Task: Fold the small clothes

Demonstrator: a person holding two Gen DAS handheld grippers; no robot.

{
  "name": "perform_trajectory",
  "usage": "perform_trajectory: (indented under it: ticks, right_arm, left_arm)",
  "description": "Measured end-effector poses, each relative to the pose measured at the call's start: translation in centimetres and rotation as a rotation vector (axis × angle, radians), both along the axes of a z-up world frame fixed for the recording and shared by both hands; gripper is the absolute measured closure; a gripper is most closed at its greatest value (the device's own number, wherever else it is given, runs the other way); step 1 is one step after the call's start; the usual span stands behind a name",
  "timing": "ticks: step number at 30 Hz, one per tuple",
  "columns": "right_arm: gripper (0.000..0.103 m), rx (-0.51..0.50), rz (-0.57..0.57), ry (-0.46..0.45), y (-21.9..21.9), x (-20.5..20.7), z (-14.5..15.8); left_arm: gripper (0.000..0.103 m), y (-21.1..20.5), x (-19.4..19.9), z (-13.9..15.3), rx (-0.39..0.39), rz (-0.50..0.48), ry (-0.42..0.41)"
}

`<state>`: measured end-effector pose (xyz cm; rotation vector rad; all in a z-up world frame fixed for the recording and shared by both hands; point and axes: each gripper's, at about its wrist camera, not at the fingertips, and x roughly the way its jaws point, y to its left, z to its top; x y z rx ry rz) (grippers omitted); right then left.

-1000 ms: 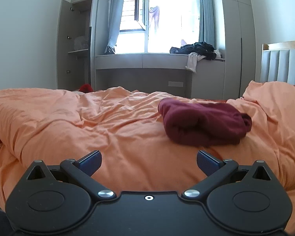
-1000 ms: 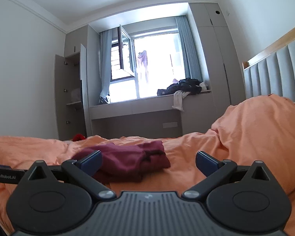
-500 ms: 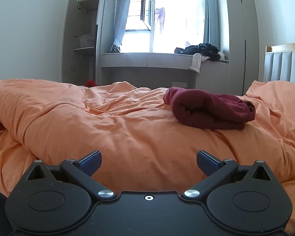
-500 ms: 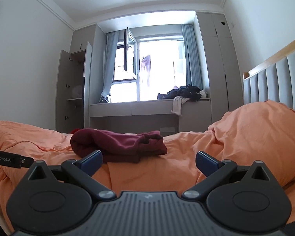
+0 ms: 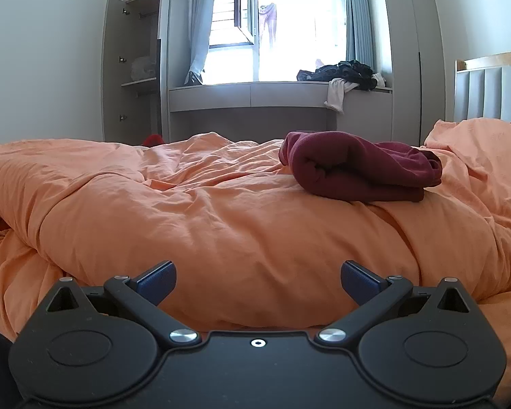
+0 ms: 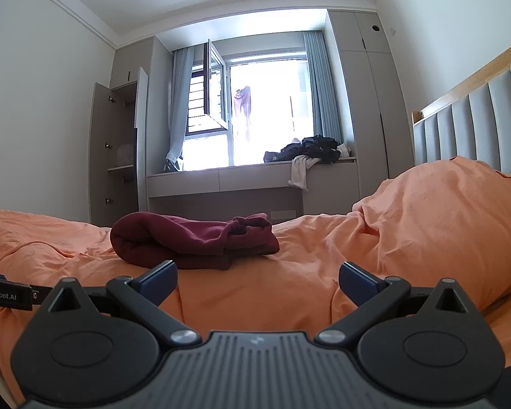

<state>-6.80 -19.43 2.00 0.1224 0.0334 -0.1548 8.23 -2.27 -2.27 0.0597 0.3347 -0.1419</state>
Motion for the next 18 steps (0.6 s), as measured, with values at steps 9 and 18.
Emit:
perform_trajectory:
  ticks: [9, 18]
  right_arm:
    - [0.000, -0.002, 0.001, 0.007, -0.02, 0.10, 0.01]
    - [0.000, -0.004, 0.001, 0.010, -0.06, 0.08, -0.18]
  left_arm:
    - [0.000, -0.04, 0.09, -0.08, 0.002, 0.004, 0.003]
    - [0.000, -0.02, 0.08, -0.08, 0.003, 0.004, 0.002]
